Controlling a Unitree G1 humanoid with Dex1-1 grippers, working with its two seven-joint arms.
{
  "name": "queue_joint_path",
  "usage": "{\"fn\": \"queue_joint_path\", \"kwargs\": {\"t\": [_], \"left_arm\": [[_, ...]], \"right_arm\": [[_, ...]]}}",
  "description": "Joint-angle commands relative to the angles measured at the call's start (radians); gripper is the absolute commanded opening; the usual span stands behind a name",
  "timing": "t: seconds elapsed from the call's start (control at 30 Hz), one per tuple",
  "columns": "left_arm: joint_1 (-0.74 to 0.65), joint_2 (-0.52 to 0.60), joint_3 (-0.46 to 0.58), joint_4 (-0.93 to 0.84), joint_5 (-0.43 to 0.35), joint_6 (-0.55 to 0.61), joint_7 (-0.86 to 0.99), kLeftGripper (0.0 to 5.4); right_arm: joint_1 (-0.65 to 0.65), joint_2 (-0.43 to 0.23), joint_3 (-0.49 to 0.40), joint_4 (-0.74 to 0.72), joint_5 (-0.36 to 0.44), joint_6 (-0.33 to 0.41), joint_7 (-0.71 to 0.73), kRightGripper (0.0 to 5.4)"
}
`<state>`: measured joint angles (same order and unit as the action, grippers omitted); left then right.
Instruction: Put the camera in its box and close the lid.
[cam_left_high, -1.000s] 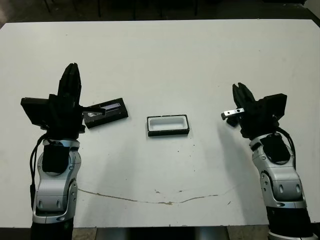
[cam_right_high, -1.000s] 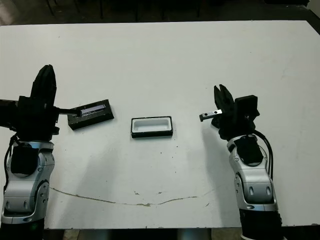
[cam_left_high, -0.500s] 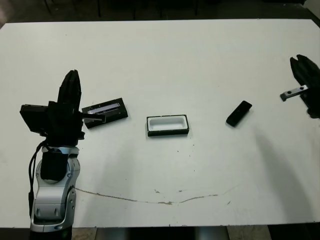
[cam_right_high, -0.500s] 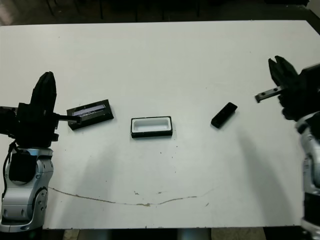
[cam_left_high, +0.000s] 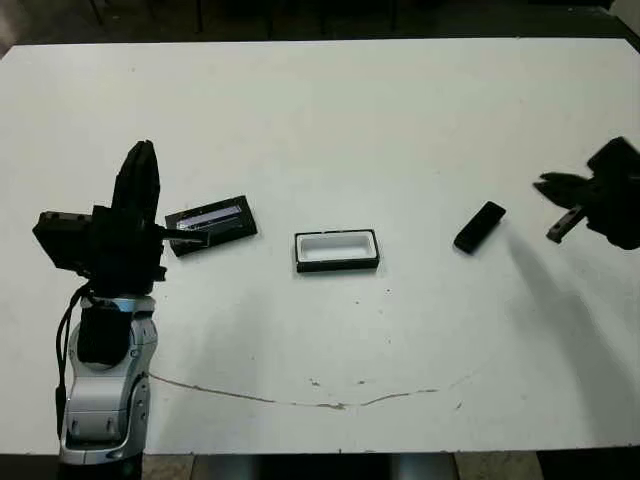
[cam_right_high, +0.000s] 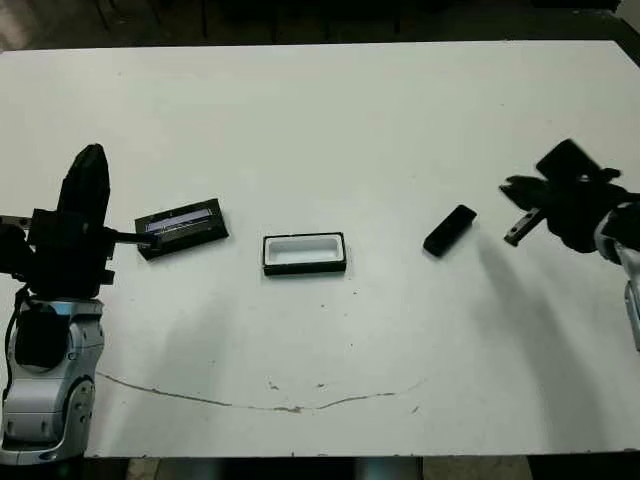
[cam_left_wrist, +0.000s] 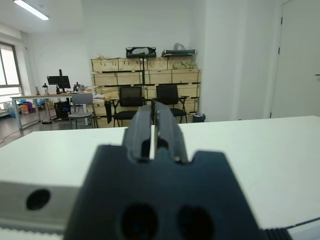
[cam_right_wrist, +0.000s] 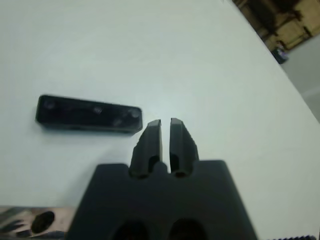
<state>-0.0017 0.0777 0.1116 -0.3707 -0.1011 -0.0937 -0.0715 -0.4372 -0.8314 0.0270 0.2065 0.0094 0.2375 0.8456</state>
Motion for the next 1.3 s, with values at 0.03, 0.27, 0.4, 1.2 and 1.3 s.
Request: {"fn": "queue_joint_path", "kwargs": {"t": [0.03, 0.27, 0.4, 1.2, 1.3], "left_arm": [[0.016, 0.011, 0.003, 0.015, 0.007, 0.009, -0.003, 0.04], [0.015, 0.012, 0.001, 0.012, 0.014, 0.012, -0.002, 0.04], [0.016, 0.011, 0.003, 0.012, 0.011, 0.013, -0.002, 0.04], [0.015, 0.018, 0.013, 0.019, 0.006, -0.002, -0.018, 0.04], [0.016, 0.018, 0.01, 0.013, 0.014, 0.006, -0.013, 0.04]], "right_arm": [[-0.02, -0.028, 0.04, 0.038, -0.033, -0.006, 0.05, 0.0], [-0.046, -0.031, 0.074, 0.109, -0.075, -0.071, 0.099, 0.0], [-0.061, -0.029, 0.1, 0.135, -0.104, -0.074, 0.114, 0.0], [-0.169, 0.097, 0.204, 0.361, -0.155, -0.126, 0.173, 0.0], [-0.184, 0.112, 0.212, 0.405, -0.167, -0.165, 0.155, 0.0]]}}
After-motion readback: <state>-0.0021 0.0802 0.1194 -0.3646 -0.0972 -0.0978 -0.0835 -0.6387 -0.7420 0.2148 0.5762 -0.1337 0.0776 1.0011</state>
